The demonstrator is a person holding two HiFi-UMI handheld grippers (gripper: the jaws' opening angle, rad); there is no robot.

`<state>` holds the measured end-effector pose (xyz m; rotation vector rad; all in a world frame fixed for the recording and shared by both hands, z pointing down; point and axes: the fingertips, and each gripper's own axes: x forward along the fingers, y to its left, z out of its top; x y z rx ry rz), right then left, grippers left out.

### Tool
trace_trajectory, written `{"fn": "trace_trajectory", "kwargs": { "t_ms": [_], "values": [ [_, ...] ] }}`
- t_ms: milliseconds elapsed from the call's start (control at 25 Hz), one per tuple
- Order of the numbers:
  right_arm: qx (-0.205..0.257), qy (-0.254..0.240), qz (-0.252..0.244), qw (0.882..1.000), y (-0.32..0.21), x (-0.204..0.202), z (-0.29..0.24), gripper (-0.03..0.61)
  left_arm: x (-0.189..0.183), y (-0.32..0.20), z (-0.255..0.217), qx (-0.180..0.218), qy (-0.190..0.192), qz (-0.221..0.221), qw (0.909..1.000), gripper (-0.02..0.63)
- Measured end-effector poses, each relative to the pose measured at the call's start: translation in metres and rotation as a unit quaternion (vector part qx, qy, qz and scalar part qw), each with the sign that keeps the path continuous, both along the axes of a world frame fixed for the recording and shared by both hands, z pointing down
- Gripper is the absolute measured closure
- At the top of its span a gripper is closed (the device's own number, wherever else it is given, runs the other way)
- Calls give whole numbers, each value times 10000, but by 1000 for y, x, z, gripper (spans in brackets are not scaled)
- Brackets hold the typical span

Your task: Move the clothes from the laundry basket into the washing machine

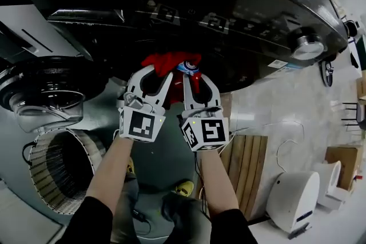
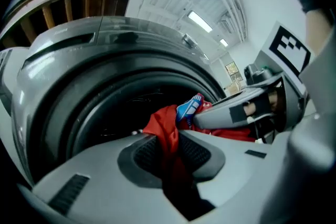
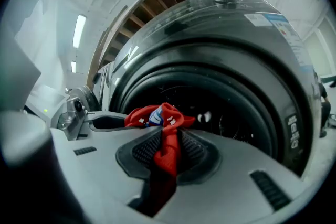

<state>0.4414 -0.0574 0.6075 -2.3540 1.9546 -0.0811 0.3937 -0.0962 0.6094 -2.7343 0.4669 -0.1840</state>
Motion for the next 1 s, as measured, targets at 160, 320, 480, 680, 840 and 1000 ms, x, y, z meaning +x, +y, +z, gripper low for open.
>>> {"fn": "trace_trajectory", "kwargs": {
  "t_ms": [160, 320, 480, 680, 840, 1000],
  "values": [
    [206, 54, 109, 9997, -29, 25, 22, 512, 26, -32, 19, 236, 182, 1, 9996, 525],
    [341, -148, 268, 9989, -60, 56, 41, 512, 55, -68, 36, 242, 336, -145, 9990, 525],
    [439, -154, 397, 9981, -89, 77, 56, 511, 74, -107, 47, -156, 551, -256, 9980, 525],
    [490, 15, 619, 9969, -119, 94, 63, 511, 90, -137, 49, -149, 592, -335, 9976, 525],
    [712, 256, 768, 9942, -144, 109, 40, 511, 108, -161, 26, 6, 803, -467, 9957, 525],
    [169, 171, 669, 9975, -161, 123, 55, 471, 125, -186, 45, -310, 347, -650, 9968, 495]
  ]
}}
